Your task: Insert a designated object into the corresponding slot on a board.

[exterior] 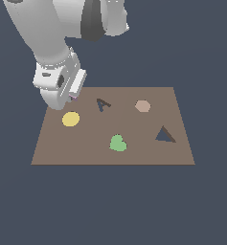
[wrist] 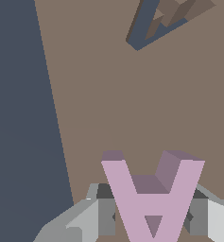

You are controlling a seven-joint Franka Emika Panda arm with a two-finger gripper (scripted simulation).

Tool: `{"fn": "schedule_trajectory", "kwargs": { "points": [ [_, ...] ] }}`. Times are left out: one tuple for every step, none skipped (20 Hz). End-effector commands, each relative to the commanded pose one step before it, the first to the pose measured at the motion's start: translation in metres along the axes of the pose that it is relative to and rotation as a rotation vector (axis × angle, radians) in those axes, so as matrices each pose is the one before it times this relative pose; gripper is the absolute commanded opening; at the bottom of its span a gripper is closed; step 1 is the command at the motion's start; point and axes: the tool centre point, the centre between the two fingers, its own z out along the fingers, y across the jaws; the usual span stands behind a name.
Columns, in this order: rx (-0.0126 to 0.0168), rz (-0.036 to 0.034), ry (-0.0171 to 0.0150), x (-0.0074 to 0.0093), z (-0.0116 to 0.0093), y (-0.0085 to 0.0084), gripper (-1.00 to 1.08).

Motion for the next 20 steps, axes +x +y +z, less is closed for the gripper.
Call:
{"fn": "schedule_trajectory", "kwargs": {
  "points": [
    [-0.00040,0.03841,0.00002,0.00660,-0.00045,-0.00182,-1.00],
    [-0.00004,0.01805,-0.00001,0.00296,-0.00015,-0.00090,-1.00],
    [-0.00004,0.01916,-0.00001,0.00315,-0.00016,-0.00095,-1.00],
    [-0.00004,0.02026,-0.00001,0.00335,-0.00017,-0.00100,-1.00],
    [-0.00004,0.02137,-0.00001,0.00353,-0.00018,-0.00104,-1.00],
    [-0.00004,0.02248,-0.00001,0.00372,-0.00019,-0.00109,-1.00],
    [-0.00004,0.02357,-0.00001,0.00392,-0.00020,-0.00113,-1.00],
    [-0.00004,0.02468,-0.00001,0.00411,-0.00021,-0.00118,-1.00],
    [-0.00004,0.02577,-0.00001,0.00430,-0.00022,-0.00122,-1.00],
    [-0.00004,0.02687,0.00000,0.00450,-0.00023,-0.00126,-1.00],
    [-0.00004,0.02798,0.00000,0.00470,-0.00023,-0.00130,-1.00],
    [-0.00003,0.02910,0.00000,0.00490,-0.00024,-0.00134,-1.00],
    [-0.00003,0.02957,0.00000,0.00500,-0.00025,-0.00134,-1.00],
    [-0.00003,0.02851,0.00000,0.00483,-0.00024,-0.00128,-1.00],
    [-0.00002,0.02739,0.00000,0.00466,-0.00023,-0.00122,-1.00],
    [-0.00002,0.02628,0.00000,0.00448,-0.00022,-0.00116,-1.00],
    [-0.00001,0.02518,0.00000,0.00430,-0.00021,-0.00110,-1.00],
    [-0.00001,0.02409,0.00000,0.00412,-0.00020,-0.00103,-1.00],
    [-0.00001,0.02300,-0.00001,0.00395,-0.00019,-0.00098,-1.00],
    [-0.00001,0.02191,-0.00001,0.00377,-0.00018,-0.00092,-1.00]
  ]
}}
